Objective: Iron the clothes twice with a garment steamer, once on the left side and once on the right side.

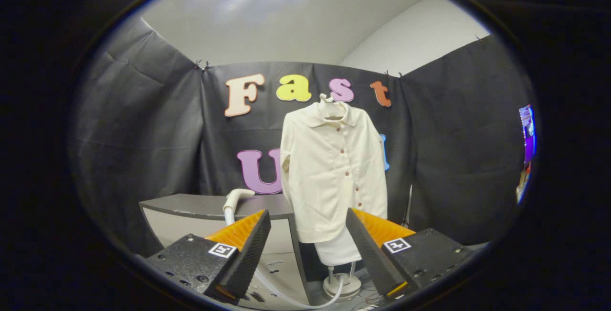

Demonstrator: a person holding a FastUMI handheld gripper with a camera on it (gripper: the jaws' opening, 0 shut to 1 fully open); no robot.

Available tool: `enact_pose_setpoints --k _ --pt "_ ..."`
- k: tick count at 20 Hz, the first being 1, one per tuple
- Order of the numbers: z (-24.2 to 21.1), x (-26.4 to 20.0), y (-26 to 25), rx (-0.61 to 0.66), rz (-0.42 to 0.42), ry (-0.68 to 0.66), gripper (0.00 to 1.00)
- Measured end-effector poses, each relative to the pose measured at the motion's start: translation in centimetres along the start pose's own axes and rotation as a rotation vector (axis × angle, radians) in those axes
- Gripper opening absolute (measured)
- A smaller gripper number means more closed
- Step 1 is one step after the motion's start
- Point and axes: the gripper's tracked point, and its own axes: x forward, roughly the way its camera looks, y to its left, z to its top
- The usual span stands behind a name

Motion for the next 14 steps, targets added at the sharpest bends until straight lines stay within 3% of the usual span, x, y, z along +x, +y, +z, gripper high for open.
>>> enact_pose_setpoints --k 5,14 --pt "0.5 2.6 1.7 -0.011 0.032 0.017 0.96" --pt "1.4 11.6 6.1 -0.019 0.120 0.064 0.96"
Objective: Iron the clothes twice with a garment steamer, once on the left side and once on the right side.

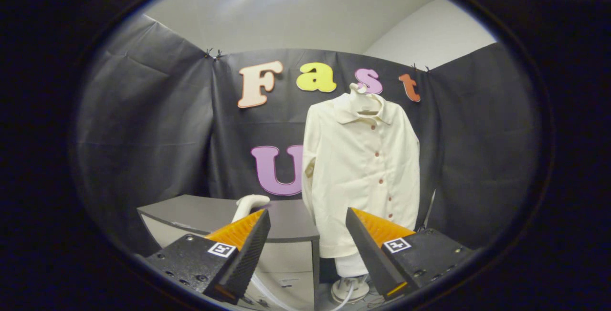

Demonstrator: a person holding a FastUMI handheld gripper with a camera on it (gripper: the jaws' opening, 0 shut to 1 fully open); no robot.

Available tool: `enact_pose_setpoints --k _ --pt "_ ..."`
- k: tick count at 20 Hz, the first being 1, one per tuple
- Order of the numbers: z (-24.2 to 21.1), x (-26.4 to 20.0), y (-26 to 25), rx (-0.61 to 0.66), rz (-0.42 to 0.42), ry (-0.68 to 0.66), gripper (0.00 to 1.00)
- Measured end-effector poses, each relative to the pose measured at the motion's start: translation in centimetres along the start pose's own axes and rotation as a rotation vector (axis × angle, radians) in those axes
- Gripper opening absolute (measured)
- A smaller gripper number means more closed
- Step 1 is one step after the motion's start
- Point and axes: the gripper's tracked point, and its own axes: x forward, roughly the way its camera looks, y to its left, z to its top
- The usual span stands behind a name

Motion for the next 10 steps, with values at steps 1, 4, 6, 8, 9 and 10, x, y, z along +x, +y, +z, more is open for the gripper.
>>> enact_pose_setpoints --k 1,4,6,8,9,10 --pt "-0.1 1.1 0.5 0.001 0.009 0.013 0.96" --pt "-0.2 4.0 2.1 0.004 0.037 0.053 0.96" --pt "-0.1 6.0 3.1 0.024 0.055 0.071 0.96" --pt "-0.8 8.2 3.6 0.061 0.058 0.111 0.96" --pt "-1.4 9.1 3.9 0.086 0.060 0.143 0.96" --pt "-1.9 10.0 4.4 0.113 0.072 0.175 0.97"
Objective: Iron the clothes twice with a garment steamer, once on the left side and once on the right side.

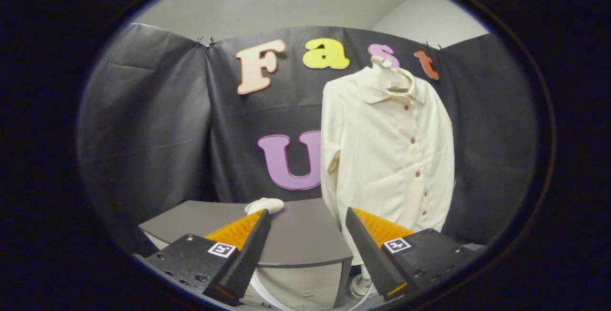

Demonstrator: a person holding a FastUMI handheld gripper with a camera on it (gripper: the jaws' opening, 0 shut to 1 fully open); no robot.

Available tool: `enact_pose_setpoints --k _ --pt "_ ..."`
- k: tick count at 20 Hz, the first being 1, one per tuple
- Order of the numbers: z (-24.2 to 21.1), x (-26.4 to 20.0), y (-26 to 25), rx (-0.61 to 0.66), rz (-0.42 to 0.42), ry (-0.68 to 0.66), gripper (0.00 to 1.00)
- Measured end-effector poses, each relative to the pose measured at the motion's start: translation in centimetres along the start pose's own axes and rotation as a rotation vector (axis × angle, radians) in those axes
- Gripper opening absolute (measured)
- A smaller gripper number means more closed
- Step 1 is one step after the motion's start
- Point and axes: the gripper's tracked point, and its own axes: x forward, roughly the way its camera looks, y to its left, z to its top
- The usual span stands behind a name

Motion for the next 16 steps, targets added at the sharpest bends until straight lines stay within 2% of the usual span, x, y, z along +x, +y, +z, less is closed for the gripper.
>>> enact_pose_setpoints --k 2,6,8,13,16 --pt "-0.2 1.7 1.2 0.041 0.025 0.036 0.97" --pt "-0.6 4.8 3.1 0.044 0.056 0.071 0.97" --pt "-1.0 6.4 4.0 0.070 0.052 0.058 0.97" --pt "-5.0 9.4 7.9 0.087 0.122 0.170 0.97" --pt "-7.4 10.7 10.2 0.042 0.165 0.240 0.97"
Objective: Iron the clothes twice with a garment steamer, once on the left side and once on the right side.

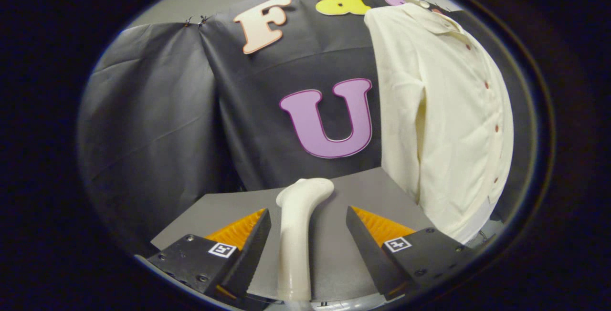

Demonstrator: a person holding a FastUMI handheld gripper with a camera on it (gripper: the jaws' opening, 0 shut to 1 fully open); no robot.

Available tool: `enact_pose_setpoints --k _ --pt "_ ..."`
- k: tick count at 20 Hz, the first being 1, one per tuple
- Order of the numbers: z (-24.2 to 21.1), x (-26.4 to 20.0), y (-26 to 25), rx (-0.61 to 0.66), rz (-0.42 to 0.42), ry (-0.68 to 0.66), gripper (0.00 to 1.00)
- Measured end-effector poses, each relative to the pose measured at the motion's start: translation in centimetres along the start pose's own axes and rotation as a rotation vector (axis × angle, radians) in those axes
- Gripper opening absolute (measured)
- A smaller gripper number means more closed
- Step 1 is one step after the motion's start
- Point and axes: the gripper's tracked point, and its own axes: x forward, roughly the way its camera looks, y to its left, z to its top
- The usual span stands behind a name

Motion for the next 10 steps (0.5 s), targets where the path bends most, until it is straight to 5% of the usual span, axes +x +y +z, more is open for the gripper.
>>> enact_pose_setpoints --k 4,10 --pt "-3.9 1.8 1.6 -0.079 0.019 0.182 0.92" --pt "-4.5 2.1 0.4 -0.143 -0.085 0.201 0.41"
